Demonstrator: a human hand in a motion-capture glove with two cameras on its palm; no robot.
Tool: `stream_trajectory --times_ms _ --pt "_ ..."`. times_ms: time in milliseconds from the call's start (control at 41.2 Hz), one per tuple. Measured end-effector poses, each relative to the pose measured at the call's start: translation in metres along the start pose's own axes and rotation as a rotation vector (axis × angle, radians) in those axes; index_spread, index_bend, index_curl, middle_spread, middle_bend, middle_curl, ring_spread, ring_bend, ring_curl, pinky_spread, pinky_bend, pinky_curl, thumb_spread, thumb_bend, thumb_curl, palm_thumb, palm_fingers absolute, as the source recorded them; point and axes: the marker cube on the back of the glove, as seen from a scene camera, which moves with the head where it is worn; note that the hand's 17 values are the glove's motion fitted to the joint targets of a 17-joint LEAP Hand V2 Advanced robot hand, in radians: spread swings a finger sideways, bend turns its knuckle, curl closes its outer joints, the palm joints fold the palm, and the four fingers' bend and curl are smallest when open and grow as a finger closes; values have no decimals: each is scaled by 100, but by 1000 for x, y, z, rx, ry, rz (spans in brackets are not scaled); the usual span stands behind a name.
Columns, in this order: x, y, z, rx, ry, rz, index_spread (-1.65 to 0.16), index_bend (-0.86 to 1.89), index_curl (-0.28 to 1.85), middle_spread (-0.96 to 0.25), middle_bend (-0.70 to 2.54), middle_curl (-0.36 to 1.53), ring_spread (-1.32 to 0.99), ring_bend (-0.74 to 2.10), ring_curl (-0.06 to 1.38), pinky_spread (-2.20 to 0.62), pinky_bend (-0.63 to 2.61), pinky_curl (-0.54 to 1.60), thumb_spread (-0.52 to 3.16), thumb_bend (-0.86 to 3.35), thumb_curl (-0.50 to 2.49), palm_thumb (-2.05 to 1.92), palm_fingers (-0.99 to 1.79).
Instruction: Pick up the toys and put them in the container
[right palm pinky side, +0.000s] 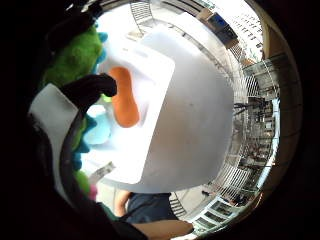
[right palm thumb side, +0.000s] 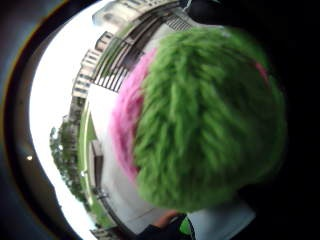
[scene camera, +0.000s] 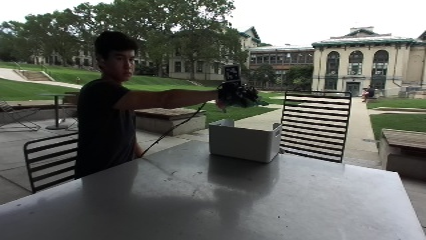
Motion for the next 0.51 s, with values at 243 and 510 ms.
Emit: stream_trajectory --times_ms 243,510 --pt "4 2 1 -21 -9 -13 -42 -4 69 -17 20 53 -18 58 35 -20 145 50 100 -9 68 -3 -16" --pt "76 35 -30 -28 69 -17 -38 8 49 -10 24 52 -10 54 33 -9 129 42 110 -6 52 -6 -15"
